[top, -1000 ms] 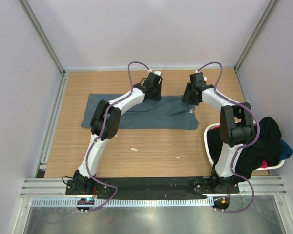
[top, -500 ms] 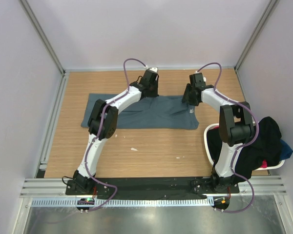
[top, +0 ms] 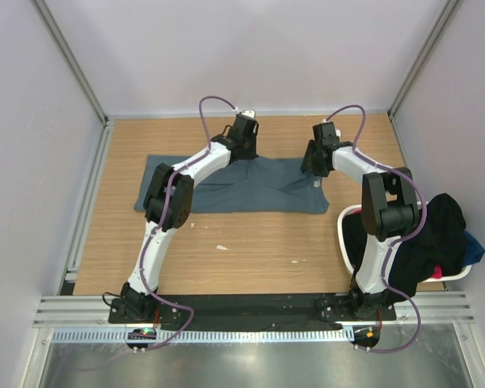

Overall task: Fold and stack the t-shirts
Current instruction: Fold the tshirt

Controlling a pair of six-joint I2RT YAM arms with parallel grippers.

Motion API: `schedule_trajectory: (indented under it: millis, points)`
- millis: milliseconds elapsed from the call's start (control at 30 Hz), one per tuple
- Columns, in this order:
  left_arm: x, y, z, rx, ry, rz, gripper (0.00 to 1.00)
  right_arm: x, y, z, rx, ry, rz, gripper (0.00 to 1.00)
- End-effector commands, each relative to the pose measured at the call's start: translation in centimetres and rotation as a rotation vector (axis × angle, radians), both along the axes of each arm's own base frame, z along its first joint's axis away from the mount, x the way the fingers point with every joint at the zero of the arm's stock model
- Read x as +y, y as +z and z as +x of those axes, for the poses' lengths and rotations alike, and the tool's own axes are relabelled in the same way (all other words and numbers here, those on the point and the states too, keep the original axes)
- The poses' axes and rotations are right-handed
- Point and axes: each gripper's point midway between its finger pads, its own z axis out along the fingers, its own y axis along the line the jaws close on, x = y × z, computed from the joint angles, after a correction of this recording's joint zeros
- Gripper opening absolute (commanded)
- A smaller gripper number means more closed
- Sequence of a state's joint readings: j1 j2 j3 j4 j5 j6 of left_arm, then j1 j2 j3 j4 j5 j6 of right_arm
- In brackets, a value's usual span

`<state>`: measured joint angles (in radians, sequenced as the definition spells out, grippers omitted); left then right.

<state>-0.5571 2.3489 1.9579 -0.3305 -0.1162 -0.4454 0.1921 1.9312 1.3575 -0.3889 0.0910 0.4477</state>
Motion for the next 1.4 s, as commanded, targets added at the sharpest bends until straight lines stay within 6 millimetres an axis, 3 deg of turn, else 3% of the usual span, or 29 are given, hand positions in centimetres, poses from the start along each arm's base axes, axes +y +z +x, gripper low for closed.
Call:
schedule_trajectory:
  millis: [0, 267, 433, 667, 900, 1133, 1367]
  points:
    - [1.2, 3.4, 1.7, -0.101, 0.075, -0.016, 0.00, -0.1, 1.2, 1.4, -0.055, -0.013, -0.004, 0.50]
    - [1.9, 0.9, 1.3, -0.062, 0.098, 0.024, 0.00, -0.1, 1.0, 1.4, -0.041, -0.011, -0.008, 0.49]
    - [2.5, 0.4, 1.1, -0.055, 0.120, 0.042, 0.00, 0.0, 1.8, 1.5, -0.054, -0.007, -0.001, 0.49]
    - [4.8, 1.7, 1.5, -0.108, 0.220, 0.092, 0.00, 0.6, 2.4, 1.8, -0.064, 0.016, 0.025, 0.49]
    - [5.1, 2.6, 1.4, -0.129, 0.235, 0.080, 0.00, 0.7, 2.2, 1.5, -0.059, 0.020, 0.031, 0.49]
    - [4.1, 3.8, 1.3, -0.143, 0.188, 0.040, 0.01, 2.9, 3.4, 2.5, -0.097, 0.110, 0.121, 0.48]
    - [4.0, 5.3, 1.3, -0.148, 0.171, 0.043, 0.09, 5.6, 5.7, 4.6, -0.174, 0.222, 0.208, 0.48]
